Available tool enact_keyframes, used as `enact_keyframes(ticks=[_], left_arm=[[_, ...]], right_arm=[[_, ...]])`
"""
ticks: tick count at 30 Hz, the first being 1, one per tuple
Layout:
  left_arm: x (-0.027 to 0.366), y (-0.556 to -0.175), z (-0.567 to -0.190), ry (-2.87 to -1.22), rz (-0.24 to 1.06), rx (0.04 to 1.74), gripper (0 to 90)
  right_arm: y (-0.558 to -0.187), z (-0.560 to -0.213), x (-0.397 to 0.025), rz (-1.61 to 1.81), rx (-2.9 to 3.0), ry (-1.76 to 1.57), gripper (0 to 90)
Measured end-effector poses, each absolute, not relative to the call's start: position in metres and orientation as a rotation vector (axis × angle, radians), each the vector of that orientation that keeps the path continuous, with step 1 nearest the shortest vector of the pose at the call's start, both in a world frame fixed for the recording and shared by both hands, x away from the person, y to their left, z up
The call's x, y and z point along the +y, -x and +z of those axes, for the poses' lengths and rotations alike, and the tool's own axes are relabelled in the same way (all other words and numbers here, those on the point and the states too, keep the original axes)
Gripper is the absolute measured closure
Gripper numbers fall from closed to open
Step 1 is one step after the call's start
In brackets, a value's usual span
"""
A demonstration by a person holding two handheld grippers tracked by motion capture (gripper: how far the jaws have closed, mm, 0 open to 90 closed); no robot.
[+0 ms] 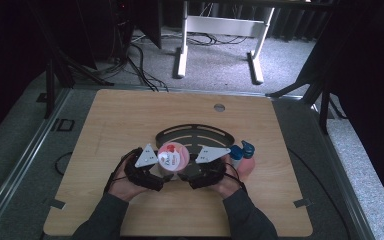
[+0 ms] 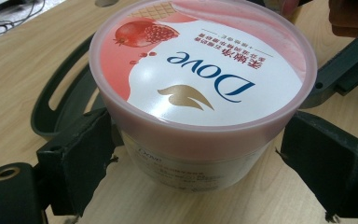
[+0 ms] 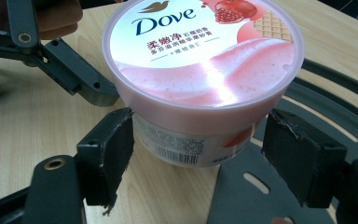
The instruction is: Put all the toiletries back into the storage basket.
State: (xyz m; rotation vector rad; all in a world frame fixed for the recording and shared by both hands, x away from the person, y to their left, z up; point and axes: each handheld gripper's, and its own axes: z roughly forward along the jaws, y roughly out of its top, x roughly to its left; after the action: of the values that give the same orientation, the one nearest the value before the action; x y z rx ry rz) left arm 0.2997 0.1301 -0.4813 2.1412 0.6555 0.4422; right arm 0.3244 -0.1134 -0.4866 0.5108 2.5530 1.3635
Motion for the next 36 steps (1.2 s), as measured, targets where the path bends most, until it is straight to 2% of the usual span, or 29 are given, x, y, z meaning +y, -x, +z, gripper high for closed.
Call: enact_keyframes(ticks=[26, 36], left_arm=[[0.136, -0.333, -0.471, -2.129, 0.450, 0.655, 10.1], [0.137, -0.349, -0.478, -2.133, 0.444, 0.673, 10.1]], right_arm=[[-0.355, -0.474, -0.107, 1.360, 2.536, -0.541, 26.0], [-0.364, -0.478, -0.100, 1.312, 2.510, -0.579, 26.0]])
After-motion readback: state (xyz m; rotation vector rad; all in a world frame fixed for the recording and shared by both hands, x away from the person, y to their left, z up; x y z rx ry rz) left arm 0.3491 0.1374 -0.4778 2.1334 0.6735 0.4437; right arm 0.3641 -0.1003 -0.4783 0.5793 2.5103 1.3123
